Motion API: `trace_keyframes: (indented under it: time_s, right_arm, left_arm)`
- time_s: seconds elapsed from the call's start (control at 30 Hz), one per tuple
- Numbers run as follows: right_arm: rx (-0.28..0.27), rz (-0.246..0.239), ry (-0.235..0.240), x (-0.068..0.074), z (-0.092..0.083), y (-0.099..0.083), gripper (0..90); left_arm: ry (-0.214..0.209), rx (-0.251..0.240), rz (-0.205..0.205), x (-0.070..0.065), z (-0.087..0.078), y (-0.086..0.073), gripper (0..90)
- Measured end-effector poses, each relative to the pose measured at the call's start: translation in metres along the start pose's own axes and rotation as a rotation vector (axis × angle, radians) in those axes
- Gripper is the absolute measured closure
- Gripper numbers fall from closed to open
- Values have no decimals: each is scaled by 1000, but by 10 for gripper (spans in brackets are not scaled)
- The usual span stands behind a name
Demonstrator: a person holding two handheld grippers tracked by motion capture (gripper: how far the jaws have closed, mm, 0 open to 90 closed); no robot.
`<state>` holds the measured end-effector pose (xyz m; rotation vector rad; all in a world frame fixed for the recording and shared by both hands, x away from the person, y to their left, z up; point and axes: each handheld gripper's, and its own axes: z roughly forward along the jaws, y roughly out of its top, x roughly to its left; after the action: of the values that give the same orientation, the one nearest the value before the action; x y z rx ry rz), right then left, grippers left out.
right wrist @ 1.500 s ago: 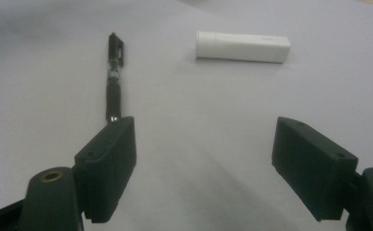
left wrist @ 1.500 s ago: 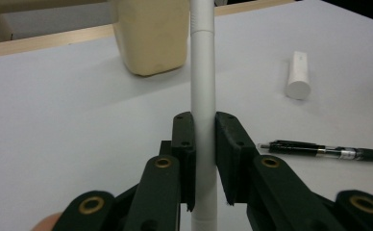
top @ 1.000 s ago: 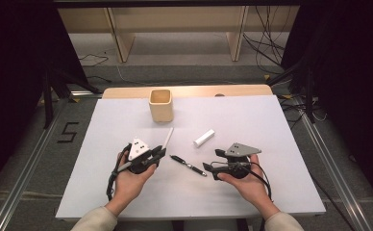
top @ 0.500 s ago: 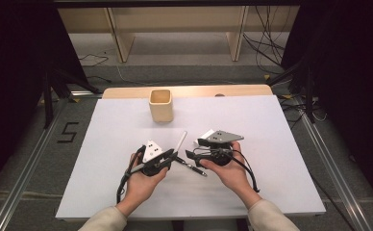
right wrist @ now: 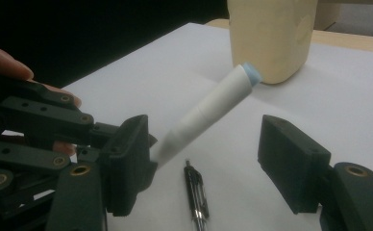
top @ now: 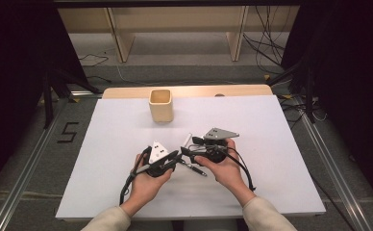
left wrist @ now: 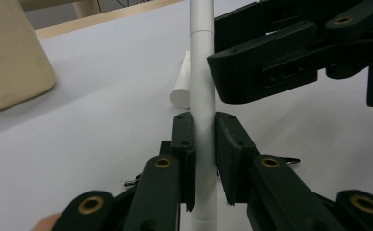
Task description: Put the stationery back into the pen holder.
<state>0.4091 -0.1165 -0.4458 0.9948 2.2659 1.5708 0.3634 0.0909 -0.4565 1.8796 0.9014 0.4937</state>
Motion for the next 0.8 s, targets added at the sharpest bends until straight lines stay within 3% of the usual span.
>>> trace_keyframes:
  time_s: [0.2, 0.4, 0.57, 0.7, 0.8]
  right_arm:
    - [-11, 21, 13, 2, 4, 2, 435]
    - [-38, 79, 44, 1, 5, 2, 610]
    - [-66, 118, 78, 0, 2, 5, 691]
    - [-96, 122, 122, 3, 0, 6, 776]
    - [-116, 84, 124, 10, -4, 11, 791]
  left_arm:
    - [-7, -2, 8, -3, 2, 1, 785]
    - [-6, -15, 6, -5, 1, 3, 786]
    - [-6, -32, 6, -5, -2, 6, 786]
    - [-4, -47, 8, -6, -2, 7, 786]
    - [-11, -64, 19, -6, -5, 9, 783]
